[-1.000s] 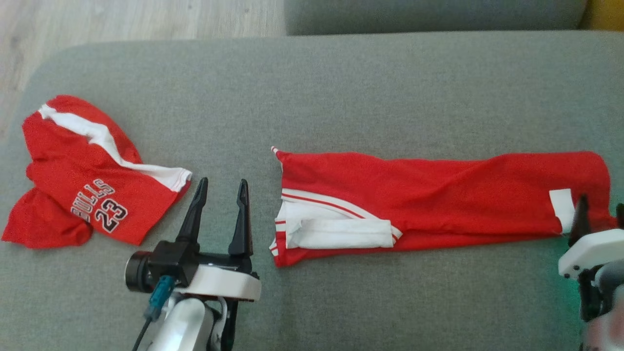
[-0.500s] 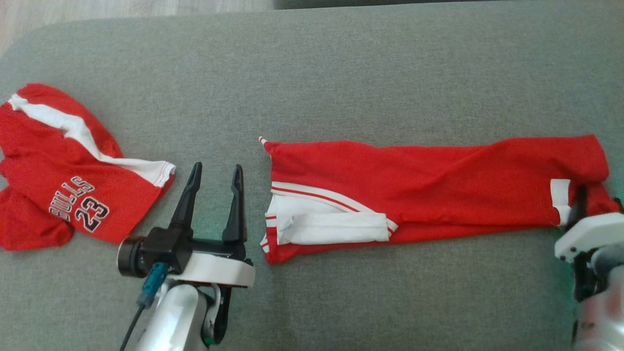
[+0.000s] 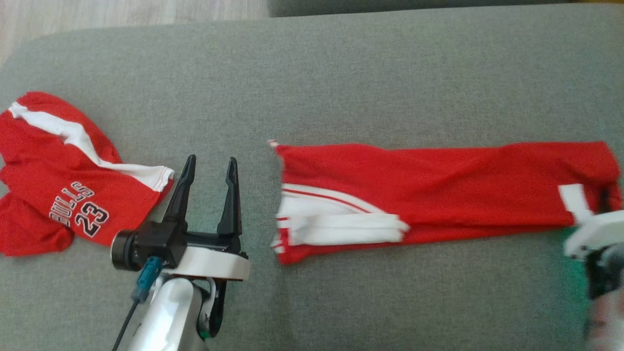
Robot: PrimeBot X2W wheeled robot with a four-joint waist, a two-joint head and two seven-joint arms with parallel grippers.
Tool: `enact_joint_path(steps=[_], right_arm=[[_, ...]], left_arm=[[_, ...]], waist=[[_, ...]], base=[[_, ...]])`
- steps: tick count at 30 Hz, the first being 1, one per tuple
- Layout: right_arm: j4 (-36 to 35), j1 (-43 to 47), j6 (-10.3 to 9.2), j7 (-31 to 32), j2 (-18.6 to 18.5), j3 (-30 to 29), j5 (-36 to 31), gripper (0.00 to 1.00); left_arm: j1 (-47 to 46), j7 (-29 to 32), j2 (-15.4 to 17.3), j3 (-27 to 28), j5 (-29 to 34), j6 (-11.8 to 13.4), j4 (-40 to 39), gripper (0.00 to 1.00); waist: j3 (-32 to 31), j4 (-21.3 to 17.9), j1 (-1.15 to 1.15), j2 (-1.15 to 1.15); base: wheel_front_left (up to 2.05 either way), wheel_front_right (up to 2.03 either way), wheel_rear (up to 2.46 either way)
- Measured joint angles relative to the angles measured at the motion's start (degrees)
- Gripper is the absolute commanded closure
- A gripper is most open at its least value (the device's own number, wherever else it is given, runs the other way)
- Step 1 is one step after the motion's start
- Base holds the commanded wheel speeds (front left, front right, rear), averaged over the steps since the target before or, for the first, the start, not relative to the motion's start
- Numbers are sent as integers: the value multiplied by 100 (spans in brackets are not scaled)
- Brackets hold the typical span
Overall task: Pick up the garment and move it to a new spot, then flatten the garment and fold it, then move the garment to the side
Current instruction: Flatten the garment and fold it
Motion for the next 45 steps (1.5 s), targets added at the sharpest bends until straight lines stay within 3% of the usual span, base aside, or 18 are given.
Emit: enact_joint_path(steps=[7,13,24,28,34,45], right_arm=[[-297,2,0,44,-575,-626,-423,100],[-641,-4,0,46,-350,-428,-481,100],[-1909,505,0,420,40,1657,427,100],[-2194,699,0,560,41,2714,1188,100],[-2114,969,0,476,52,3835,1682,100],[-1427,1086,0,37,49,4681,1904,100]], left_arm=[[15,0,-3,-30,-11,9,1,0],[59,0,-3,-74,-127,57,4,0],[386,0,-3,-143,-210,152,26,0],[385,0,-4,-167,-210,152,26,0],[385,0,-3,-203,-210,146,34,0],[383,0,-3,-248,-211,152,48,0]], waist=[[-221,18,0,0],[-449,56,0,0],[-913,242,-1,0],[-980,371,-1,0],[-998,578,-1,0],[-892,842,0,0]], base=[[0,0,0],[0,0,0],[0,0,0],[0,0,0],[0,0,0],[0,0,0]])
